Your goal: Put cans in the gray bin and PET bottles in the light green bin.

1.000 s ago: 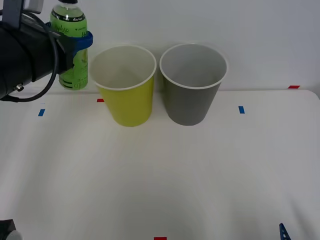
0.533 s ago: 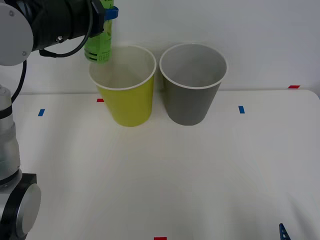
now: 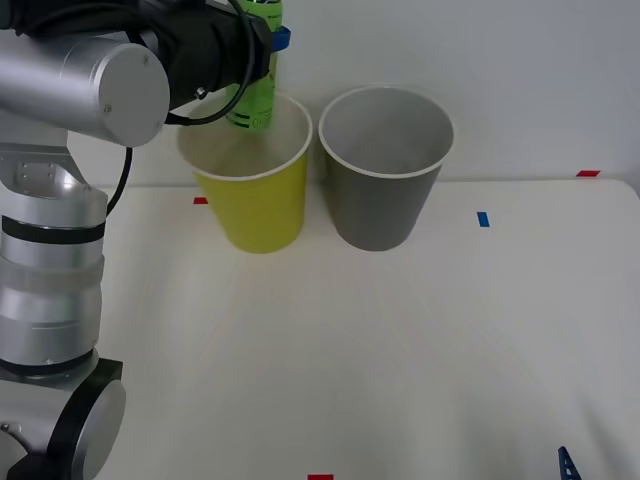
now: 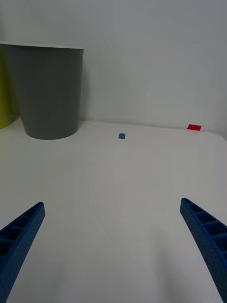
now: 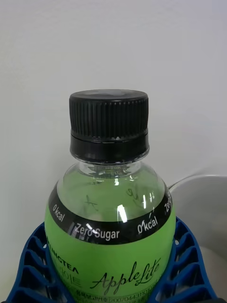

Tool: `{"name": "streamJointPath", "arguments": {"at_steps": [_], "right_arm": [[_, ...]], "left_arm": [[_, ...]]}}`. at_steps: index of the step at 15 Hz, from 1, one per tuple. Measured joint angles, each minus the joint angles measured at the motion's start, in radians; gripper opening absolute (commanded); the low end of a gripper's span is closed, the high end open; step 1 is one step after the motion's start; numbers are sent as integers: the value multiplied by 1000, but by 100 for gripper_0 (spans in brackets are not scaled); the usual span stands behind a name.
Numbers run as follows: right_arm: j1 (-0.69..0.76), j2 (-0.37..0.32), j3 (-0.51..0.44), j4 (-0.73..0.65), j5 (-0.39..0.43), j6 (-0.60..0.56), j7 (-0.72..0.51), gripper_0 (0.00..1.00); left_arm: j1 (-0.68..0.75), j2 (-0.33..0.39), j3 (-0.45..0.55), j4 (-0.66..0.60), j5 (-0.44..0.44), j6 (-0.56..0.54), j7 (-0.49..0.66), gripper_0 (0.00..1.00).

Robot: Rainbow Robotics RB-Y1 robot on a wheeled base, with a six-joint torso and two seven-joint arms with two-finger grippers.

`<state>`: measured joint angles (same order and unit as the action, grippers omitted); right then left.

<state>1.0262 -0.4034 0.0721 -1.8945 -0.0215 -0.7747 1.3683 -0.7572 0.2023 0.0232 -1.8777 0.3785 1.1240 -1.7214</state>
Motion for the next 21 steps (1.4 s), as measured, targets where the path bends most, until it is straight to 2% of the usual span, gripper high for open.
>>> {"name": "streamJointPath", "arguments": {"at_steps": [2,5,11,12,13,21], "right_arm": [[0,0,0,0,0,0,0,100],[0,0,0,0,0,0,0,100],[0,0,0,0,0,0,0,100],[0,0,0,0,0,0,0,100],[0,0,0,0,0,0,0,100],[0,0,0,0,0,0,0,100]], "left_arm": [[1,-2,-5,19,-35,-34,0,0],[1,-3,-6,106,-45,-151,0,0],[1,-14,-5,126,-49,-173,2,1],[1,-14,-4,126,-50,-173,2,69],[1,-13,-4,126,-50,-173,4,100],[2,-2,-3,121,-30,-165,20,100]]}}
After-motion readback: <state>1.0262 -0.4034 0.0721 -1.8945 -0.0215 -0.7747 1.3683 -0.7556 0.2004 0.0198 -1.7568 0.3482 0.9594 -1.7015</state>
